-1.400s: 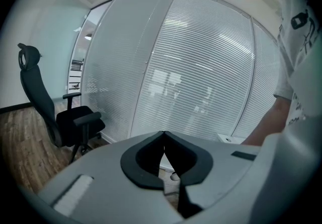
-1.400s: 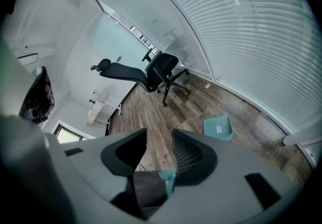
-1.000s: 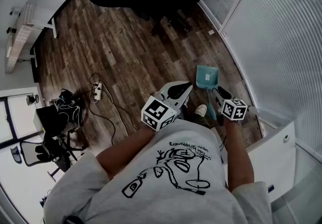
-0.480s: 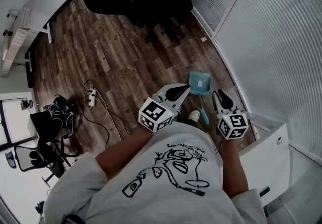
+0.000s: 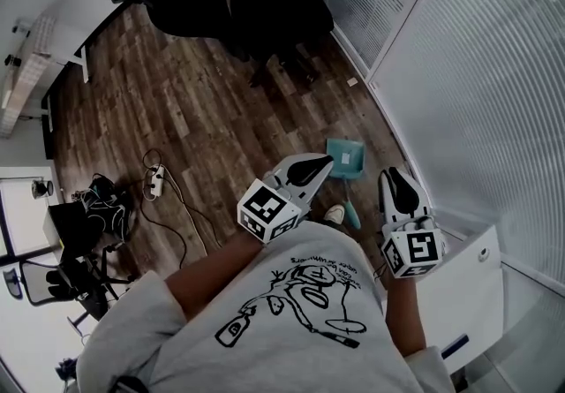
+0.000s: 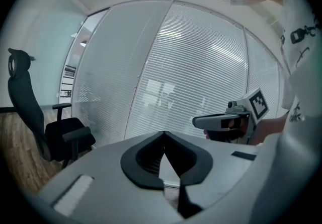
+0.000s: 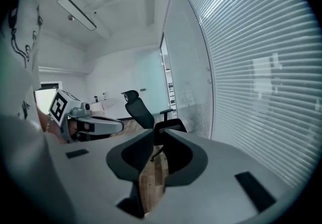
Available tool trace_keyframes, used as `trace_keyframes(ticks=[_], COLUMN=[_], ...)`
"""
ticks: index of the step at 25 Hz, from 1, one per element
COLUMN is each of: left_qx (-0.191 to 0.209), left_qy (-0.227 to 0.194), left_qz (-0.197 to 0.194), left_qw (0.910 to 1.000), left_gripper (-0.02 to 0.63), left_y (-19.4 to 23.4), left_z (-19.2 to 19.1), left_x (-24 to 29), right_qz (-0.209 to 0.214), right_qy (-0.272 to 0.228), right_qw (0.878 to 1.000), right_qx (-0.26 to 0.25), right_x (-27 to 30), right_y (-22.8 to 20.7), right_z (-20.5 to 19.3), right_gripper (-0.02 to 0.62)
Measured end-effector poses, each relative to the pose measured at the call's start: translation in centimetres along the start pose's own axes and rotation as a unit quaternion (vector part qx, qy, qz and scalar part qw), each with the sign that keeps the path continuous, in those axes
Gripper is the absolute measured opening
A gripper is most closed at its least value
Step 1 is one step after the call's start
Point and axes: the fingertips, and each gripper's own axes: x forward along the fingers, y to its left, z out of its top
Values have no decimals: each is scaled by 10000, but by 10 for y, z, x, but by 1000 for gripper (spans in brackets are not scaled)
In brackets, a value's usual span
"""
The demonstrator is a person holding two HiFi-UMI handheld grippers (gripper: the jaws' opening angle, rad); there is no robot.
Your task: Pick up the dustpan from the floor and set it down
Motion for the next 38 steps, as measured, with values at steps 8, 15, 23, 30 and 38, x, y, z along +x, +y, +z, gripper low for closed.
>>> trace_keyframes(ticks=[8,15,23,30,38], left_qx=[138,184,164,170,173], left_qy=[-307,-665,-773,-827,-827], left_qz=[-72,-133,-328,-342,-342], left_qw=[9994,9975,9963,9958,9958], left_gripper=[2,2,2,2,2], left_y=[-8,-19,-29,-30,-32], left_z=[37,76,95,99,101], left_x=[-8,-12,-10,-12,-14], right_qz=[-121,-90,-73,-74,-87], right_qy=[-496,-687,-710,-698,-652], right_qw=[9982,9962,9957,9961,9960], right_qx=[-325,-530,-595,-540,-607], right_x=[-20,-28,-30,-30,-31], right_y=[15,26,30,28,30], right_z=[60,90,106,110,110], right_gripper=[44,34,32,32,32])
